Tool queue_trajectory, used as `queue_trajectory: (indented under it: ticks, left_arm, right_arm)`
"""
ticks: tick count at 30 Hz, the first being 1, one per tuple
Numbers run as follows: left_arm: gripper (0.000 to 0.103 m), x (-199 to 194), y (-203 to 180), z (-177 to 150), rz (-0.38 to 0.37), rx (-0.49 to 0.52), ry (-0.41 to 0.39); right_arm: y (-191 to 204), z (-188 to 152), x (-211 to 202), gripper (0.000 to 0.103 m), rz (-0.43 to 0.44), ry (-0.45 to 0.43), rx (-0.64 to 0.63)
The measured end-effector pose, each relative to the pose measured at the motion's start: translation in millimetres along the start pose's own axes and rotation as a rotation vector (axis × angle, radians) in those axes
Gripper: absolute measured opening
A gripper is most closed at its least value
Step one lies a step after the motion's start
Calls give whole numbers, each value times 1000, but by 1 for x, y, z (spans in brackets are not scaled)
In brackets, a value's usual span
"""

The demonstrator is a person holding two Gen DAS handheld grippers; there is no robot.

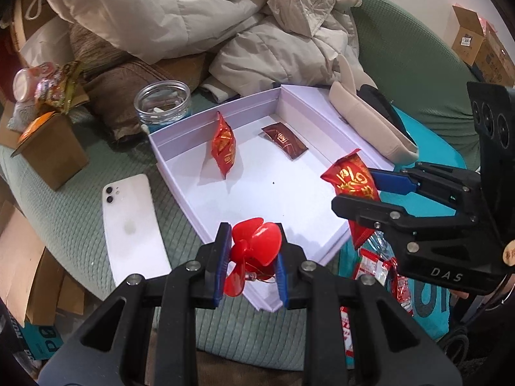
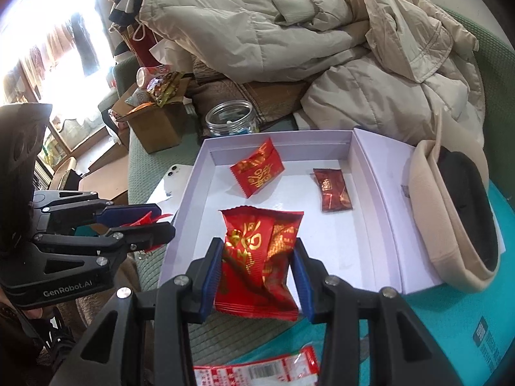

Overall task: Organize objects
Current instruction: 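Carry the fan and the candy packet over the white box with both tools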

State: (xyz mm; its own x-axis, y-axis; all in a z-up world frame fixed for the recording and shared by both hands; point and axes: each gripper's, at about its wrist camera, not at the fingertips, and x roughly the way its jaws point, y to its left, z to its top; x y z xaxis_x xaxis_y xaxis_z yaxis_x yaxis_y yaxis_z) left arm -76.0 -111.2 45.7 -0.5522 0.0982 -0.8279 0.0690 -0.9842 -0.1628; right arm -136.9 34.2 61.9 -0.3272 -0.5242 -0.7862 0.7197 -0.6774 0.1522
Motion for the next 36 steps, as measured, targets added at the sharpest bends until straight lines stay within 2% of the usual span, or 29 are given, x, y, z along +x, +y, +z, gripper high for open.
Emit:
queue_trajectory:
  ticks: [15, 19, 27, 36]
  left_arm:
    - [24, 48, 0, 35, -48, 59, 52]
    - [24, 60, 3, 41, -92, 62, 59]
    - [24, 79, 2, 58, -112, 99, 52]
    - [24, 89, -2, 79, -140, 159, -3]
  right_arm:
    - [-33, 24, 39, 42, -38, 32, 6]
    - [-43, 27, 50, 42, -41, 42, 27]
    - [-52, 38, 63, 42, -52, 34, 37]
    - [-65, 49, 74, 42, -65, 28, 51]
